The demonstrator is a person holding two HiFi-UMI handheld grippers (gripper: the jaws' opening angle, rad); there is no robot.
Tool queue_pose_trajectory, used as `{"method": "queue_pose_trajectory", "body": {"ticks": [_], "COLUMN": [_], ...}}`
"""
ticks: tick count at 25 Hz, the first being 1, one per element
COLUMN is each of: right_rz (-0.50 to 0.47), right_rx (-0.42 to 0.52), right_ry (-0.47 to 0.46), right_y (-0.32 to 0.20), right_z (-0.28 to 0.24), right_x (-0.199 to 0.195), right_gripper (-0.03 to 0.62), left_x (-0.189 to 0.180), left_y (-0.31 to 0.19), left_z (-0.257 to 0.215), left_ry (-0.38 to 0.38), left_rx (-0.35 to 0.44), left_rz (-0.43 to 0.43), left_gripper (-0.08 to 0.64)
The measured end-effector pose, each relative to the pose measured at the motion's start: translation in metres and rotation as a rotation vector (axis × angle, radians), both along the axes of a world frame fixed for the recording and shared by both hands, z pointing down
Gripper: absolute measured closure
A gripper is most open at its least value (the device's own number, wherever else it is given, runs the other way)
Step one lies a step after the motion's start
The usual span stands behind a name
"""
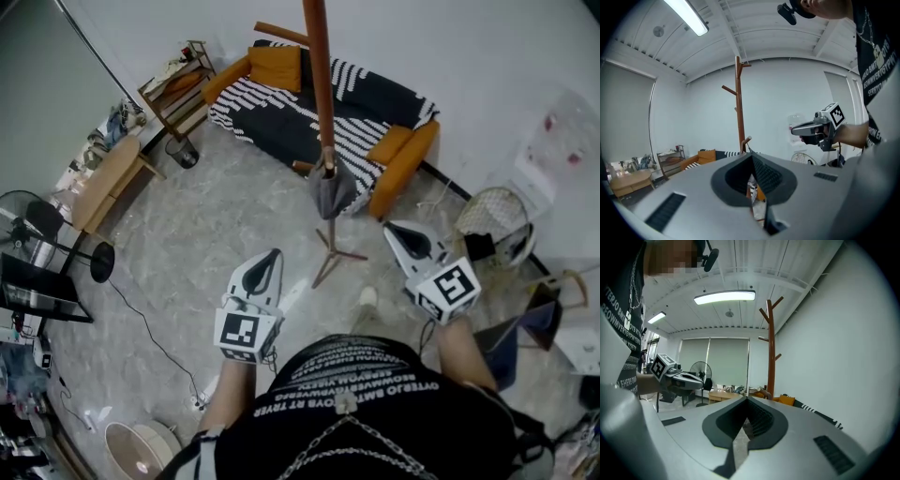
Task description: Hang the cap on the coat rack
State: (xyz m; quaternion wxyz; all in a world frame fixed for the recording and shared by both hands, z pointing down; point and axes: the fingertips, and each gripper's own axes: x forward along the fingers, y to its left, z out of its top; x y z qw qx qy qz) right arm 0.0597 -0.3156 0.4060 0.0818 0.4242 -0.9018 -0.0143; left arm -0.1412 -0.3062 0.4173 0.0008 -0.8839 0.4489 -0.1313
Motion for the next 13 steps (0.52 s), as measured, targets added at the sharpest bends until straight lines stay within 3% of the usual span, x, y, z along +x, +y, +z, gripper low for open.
{"method": "queue_pose_trajectory", "body": {"ticks": [4, 13], "right_rz": [0.018, 0.012], "right_rx": [-0.013, -0.010], "right_ry": [0.004, 0.025], "right_y": [0.007, 0.004], "right_z": [0.006, -0.005], "right_x": [-0.009, -0.012], "right_gripper": [0.601, 0.601], "left_x": [-0.012, 0.004], "left_y": [0.008, 0.002], "left_z": [-0.002, -0.002], "left_ry": [0.046, 0.029], "left_rx": [0.001, 0.021], "left_rz": [-0.014, 0.033], "left_gripper": [0.557, 0.557]}}
